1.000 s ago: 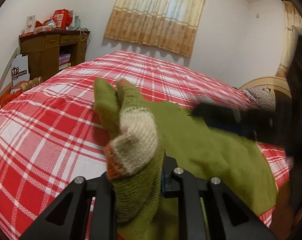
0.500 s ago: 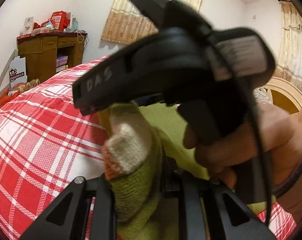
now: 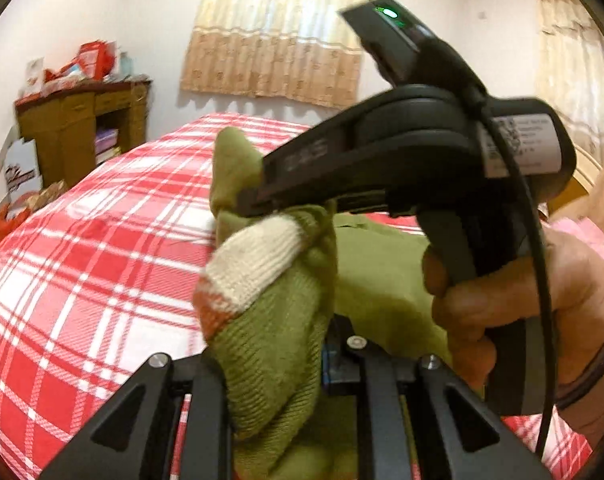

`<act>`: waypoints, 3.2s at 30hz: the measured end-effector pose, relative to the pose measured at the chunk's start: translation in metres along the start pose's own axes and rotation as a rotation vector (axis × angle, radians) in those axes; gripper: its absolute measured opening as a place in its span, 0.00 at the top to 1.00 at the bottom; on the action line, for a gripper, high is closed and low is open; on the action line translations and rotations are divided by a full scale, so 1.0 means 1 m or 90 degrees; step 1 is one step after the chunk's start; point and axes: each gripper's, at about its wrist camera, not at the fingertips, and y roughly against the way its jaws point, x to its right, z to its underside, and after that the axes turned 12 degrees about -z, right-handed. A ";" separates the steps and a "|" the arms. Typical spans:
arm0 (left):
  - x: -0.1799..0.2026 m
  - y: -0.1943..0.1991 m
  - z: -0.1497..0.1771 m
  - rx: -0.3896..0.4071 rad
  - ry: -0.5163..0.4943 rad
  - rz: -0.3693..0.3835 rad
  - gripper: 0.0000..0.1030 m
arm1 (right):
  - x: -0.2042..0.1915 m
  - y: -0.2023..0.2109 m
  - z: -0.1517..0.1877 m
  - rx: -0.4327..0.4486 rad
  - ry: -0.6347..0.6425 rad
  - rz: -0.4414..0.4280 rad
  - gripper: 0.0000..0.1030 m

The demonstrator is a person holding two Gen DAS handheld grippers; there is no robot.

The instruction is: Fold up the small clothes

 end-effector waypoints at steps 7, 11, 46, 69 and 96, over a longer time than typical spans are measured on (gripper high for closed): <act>0.048 0.014 0.000 0.013 -0.078 0.037 0.82 | 0.055 0.072 0.036 0.096 -0.132 -0.020 0.85; 0.077 0.012 0.008 -0.007 -0.121 0.044 0.82 | 0.079 0.089 0.059 0.105 -0.172 0.009 0.85; 0.092 0.000 0.020 -0.057 -0.146 0.031 0.82 | 0.090 0.085 0.081 0.107 -0.174 0.099 0.85; 0.150 0.010 0.013 -0.046 -0.178 0.072 0.83 | 0.113 0.154 0.105 0.127 -0.146 0.161 0.85; 0.205 0.005 0.022 -0.060 -0.211 0.113 0.83 | 0.156 0.193 0.129 0.132 -0.195 0.185 0.85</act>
